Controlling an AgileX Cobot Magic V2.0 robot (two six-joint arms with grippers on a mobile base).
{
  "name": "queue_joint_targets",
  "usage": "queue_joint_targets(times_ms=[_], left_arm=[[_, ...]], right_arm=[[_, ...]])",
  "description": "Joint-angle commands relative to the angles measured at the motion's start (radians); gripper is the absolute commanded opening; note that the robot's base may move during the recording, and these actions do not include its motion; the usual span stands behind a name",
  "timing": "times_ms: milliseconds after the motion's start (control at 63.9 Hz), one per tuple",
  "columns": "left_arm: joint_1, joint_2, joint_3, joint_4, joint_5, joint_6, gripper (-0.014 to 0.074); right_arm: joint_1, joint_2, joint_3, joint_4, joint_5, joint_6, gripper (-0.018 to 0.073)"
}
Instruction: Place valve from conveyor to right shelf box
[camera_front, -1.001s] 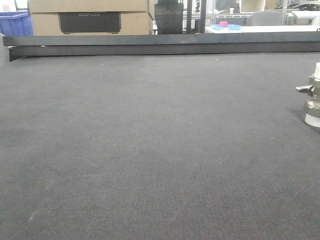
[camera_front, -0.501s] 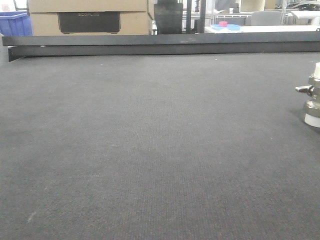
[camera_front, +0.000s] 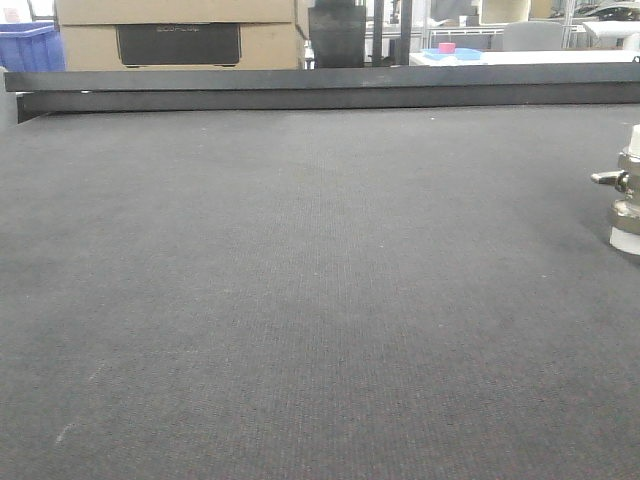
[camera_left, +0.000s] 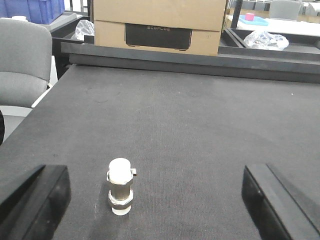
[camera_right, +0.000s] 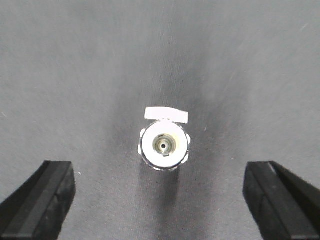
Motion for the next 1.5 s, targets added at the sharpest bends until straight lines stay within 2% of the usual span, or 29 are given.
queue_joint_targets(times_ms=[0,422,829,876,985,1142,1283,1486], left_arm=[[-0.006,0.001,-0.008,0.002,-0.021,0.000,0.0601],[-0.005,0.001,-0.008,0.002,-0.021,0.000,0.0601],[-0.005,0.001,-0.008,0.002,-0.021,0.000,0.0601],[-0.005,0.001,-0.008,0.002,-0.021,0.000,0.0601],[-0.005,0.001,-0.008,0.002,-0.021,0.000,0.0601],[-0.005,0.019,-0.008,0.002,-0.021,0.000,0.0601],[-0.005,0.074,-0.036,0.002,0.004,0.000,0.0601],[-0.005,0.227,-0.169,0.002,0.143,0.000,0.0601]], right_arm=[[0.003,0.077,-0.035,-0.009,0.024,-0.018,0.0570],[0.003,0.299,-0.041,-0.042,0.014,-0.018,0.0570],[0.003,0.373,-0.037,-0.042,0.002,-0.018,0.0554],[0.003,0.373,-0.037,-0.042,0.002,-0.018,0.0517],[0.003,0.373,-0.037,-0.044,0.021,-0.018,0.0294],[0.003,0.373,-0.037,-0.054,0.046,-0.018,-0.0171],[0.003,0.352,-0.037,-0.054,0.063,-0.018,-0.0153],[0.003,0.222,-0.007,-0.054,0.018,-0.016,-0.0153]])
